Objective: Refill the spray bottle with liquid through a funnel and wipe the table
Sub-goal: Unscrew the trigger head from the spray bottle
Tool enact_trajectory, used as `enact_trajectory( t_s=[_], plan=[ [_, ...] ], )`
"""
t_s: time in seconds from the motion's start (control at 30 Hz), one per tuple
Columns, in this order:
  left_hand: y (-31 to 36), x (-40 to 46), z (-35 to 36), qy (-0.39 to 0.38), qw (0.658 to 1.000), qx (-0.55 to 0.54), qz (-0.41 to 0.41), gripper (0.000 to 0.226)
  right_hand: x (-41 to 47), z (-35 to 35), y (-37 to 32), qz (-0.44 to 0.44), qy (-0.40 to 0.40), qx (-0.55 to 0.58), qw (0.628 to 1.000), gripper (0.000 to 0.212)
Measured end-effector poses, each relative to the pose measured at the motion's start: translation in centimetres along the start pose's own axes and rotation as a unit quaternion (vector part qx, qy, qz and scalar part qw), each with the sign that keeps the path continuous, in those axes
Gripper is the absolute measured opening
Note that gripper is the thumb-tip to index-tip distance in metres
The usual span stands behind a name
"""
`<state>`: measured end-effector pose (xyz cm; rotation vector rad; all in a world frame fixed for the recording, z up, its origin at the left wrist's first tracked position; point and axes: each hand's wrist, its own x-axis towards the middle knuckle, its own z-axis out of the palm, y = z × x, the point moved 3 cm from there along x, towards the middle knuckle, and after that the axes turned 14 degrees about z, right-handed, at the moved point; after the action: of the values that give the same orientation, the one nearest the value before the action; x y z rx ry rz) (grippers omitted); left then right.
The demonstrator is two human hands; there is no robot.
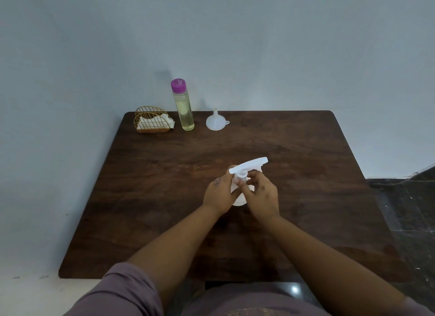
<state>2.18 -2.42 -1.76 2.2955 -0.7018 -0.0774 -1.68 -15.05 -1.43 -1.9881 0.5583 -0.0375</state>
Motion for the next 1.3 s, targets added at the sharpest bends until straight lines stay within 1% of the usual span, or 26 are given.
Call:
enact_trajectory(
  t_s=[0.07,0.1,0.17,0.23,0.3,0.37,0.4,0.5,0.57,0.6,0.67,0.73,0.77,0.83,0.9,0.97,1.03,1.13,1.2,1.27,1.3],
  plan=[
    [0.0,-0.1,0.1,-0.005,1.0,0.005,-0.007,0.057,0.2,-0.1,0.0,-0.008,-0.003,0.009,1.0,0.016],
    [-0.1,-0.1,0.1,-0.004,1.0,0.006,-0.008,0.059,0.2,-0.3,0.3,-0.013,-0.002,0.026,1.0,0.011],
    [-0.2,-0.2,0.1,0.001,1.0,0.006,-0.007,0.06,0.0,-0.8,1.0,-0.019,0.003,0.037,0.999,0.018],
    [-0.3,-0.3,0.1,0.001,1.0,0.014,0.001,0.055,-0.3,-0.9,1.2,-0.033,-0.019,0.005,0.999,0.021],
    [-0.3,-0.3,0.2,0.002,1.0,0.015,0.01,0.05,-0.5,-0.5,1.0,-0.036,-0.035,-0.03,0.998,0.036],
    [-0.3,-0.3,0.2,0.008,1.0,0.002,0.01,0.05,-0.2,-0.3,0.4,-0.019,-0.015,-0.058,0.998,0.048],
    [-0.2,-0.2,0.1,0.011,1.0,-0.001,0.011,0.052,0.1,-0.2,0.1,-0.01,-0.004,-0.075,0.997,0.047],
    [-0.3,-0.2,0.2,0.001,1.0,0.01,0.013,0.055,0.6,-0.3,-0.6,-0.025,-0.002,-0.129,0.991,0.031],
    [-0.5,-0.2,0.3,0.001,1.0,0.009,0.009,0.055,0.4,-0.7,-0.2,-0.038,-0.014,-0.106,0.994,0.02],
    [-0.5,-0.2,0.3,0.005,1.0,0.007,0.008,0.055,0.2,-1.0,0.2,-0.039,-0.024,-0.074,0.996,0.02],
    [-0.5,-0.3,0.2,0.01,1.0,0.009,0.014,0.055,-0.2,-1.1,0.8,-0.037,-0.04,-0.036,0.998,0.026],
    [-0.3,-0.3,0.1,0.008,1.0,0.006,0.024,0.053,-0.4,-0.7,0.8,-0.039,-0.038,-0.057,0.997,0.032],
    [-0.3,-0.3,0.1,0.007,1.0,0.002,0.025,0.05,-0.4,-0.4,0.7,-0.03,-0.032,-0.065,0.997,0.038],
    [-0.3,-0.3,0.2,0.009,1.0,-0.003,0.025,0.044,-0.3,0.0,0.1,0.019,-0.018,-0.052,0.998,0.051],
    [-0.4,-0.2,0.2,0.014,1.0,0.006,0.026,0.044,0.1,0.2,-0.6,0.06,-0.005,-0.038,0.997,0.057],
    [-0.4,-0.3,0.3,0.01,1.0,0.01,0.019,0.047,0.4,0.1,-0.9,0.069,0.0,-0.028,0.997,0.054],
    [-0.4,-0.3,0.3,0.005,1.0,0.008,0.019,0.05,0.2,-0.2,-1.0,0.063,-0.007,-0.017,0.998,0.041],
    [-0.3,-0.2,0.1,-0.002,1.0,0.001,0.021,0.061,-0.5,-0.9,-0.6,0.058,-0.023,0.019,0.998,0.022],
    [-0.2,-0.1,0.0,-0.004,1.0,0.005,0.02,0.062,-0.9,-1.3,-0.4,0.046,-0.014,0.033,0.998,0.015],
    [-0.2,-0.2,0.0,-0.004,1.0,0.012,0.026,0.059,-1.3,-1.3,-0.5,0.039,-0.005,0.045,0.998,0.019],
    [-0.2,-0.2,0.1,-0.002,0.999,0.013,0.03,0.057,-1.5,-1.1,-0.8,0.036,0.001,0.049,0.998,0.027]
  ],
)
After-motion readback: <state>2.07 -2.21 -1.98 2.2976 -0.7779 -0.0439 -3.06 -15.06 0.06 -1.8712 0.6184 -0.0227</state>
